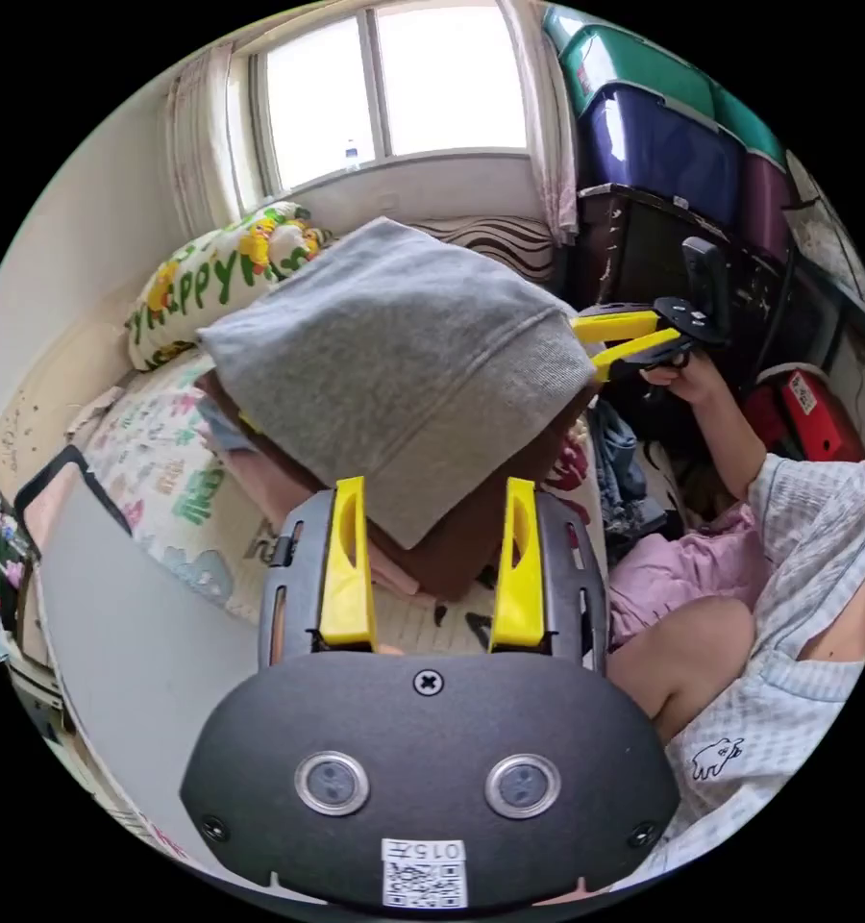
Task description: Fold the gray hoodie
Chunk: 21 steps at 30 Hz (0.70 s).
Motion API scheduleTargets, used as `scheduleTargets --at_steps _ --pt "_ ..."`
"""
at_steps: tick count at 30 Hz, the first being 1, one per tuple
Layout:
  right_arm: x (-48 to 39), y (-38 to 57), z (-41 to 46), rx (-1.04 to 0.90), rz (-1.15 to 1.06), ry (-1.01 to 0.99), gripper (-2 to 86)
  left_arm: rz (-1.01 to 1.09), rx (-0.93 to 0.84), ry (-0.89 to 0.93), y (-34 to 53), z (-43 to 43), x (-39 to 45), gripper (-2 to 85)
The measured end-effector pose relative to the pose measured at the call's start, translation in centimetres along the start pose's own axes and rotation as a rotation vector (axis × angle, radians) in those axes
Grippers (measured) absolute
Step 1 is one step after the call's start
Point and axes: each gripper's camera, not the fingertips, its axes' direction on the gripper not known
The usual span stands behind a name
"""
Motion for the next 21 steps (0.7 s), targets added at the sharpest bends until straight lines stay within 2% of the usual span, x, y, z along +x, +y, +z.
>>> scheduleTargets --at_steps 1,3,4,6,9,15,21 --pt "-0.3 -0.3 0.4 -0.008 0.004 0.003 13.5 0.019 -0.007 -0.040 -0.3 0.5 0.7 19.3" --pt "-1.8 -1.3 1.5 -0.041 -0.004 0.079 12.7 0.051 0.014 -0.238 -0.6 1.5 2.6 17.4" --pt "-2.3 -1.5 1.7 -0.047 -0.021 0.114 12.1 0.049 0.022 -0.246 -0.6 1.5 2.7 16.5" --pt "-4.0 -2.3 1.9 -0.056 -0.071 0.246 7.8 0.015 0.045 -0.172 -0.4 0.1 1.1 13.4" --pt "-5.3 -3.8 0.3 0.000 -0.050 0.232 5.4 -0.086 0.140 0.057 0.6 -3.2 -2.8 7.2" --pt "-6.1 -8.2 -5.7 0.268 0.103 0.098 4.8 -0.121 0.299 0.130 1.4 -11.3 -4.1 4.3" --pt "-10.0 -11.7 -9.0 0.395 0.124 0.018 4.6 -0.192 0.403 0.178 3.3 -18.8 -5.7 3.9"
